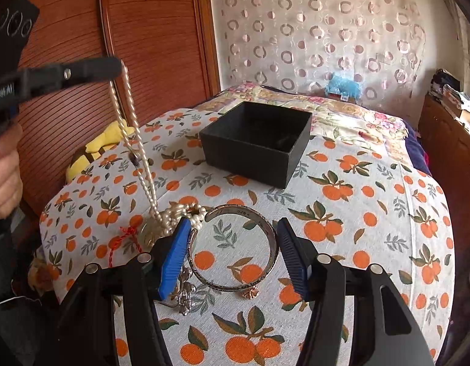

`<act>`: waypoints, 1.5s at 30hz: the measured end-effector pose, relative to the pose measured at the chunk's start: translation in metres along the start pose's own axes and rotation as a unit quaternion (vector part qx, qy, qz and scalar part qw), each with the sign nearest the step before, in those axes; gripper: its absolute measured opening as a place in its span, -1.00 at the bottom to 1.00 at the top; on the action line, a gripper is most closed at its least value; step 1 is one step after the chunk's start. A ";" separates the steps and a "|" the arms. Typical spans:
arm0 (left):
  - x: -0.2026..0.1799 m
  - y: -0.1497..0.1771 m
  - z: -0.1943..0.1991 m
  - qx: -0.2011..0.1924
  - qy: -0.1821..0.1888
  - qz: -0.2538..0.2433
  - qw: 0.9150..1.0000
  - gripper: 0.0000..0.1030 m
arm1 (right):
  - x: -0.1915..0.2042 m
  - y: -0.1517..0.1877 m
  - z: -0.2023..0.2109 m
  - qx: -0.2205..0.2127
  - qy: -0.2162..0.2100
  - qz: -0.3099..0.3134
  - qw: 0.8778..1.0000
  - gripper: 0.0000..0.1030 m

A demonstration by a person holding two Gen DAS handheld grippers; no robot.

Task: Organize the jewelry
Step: 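Lift the pearl necklace up out of the pile with the left tool, then grasp a second pearl necklace with the right tool while the left tool holds the first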

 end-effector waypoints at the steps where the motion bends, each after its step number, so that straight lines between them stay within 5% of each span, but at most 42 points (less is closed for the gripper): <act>1: 0.000 -0.004 0.003 -0.004 -0.001 0.000 1.000 -0.92 | -0.001 -0.001 0.001 -0.001 0.000 -0.001 1.000 0.18; 26: 0.013 -0.065 0.040 -0.056 -0.030 -0.007 0.998 -0.92 | -0.016 -0.026 0.018 -0.026 0.007 -0.009 1.000 0.18; 32: 0.038 -0.038 0.003 -0.011 -0.053 0.010 0.998 -0.92 | -0.019 -0.022 0.010 -0.013 0.007 -0.012 1.000 0.18; 38: 0.087 0.023 -0.044 0.056 -0.089 0.043 0.994 -0.92 | -0.026 -0.014 -0.012 0.010 0.017 -0.015 1.000 0.18; 45: 0.119 0.076 -0.070 0.105 -0.090 0.079 0.987 -0.92 | -0.031 -0.009 -0.034 0.034 0.019 -0.021 0.999 0.18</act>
Point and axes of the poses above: each gripper's, at about its wrist camera, not at the fingertips, and z roughly against the way its jaws point, x to its left, y to its underside, the point moved 10 cm from there along -z, roughly the way its jaws point, and after that the axes turned 15 degrees about x, right-handed, at the moved point
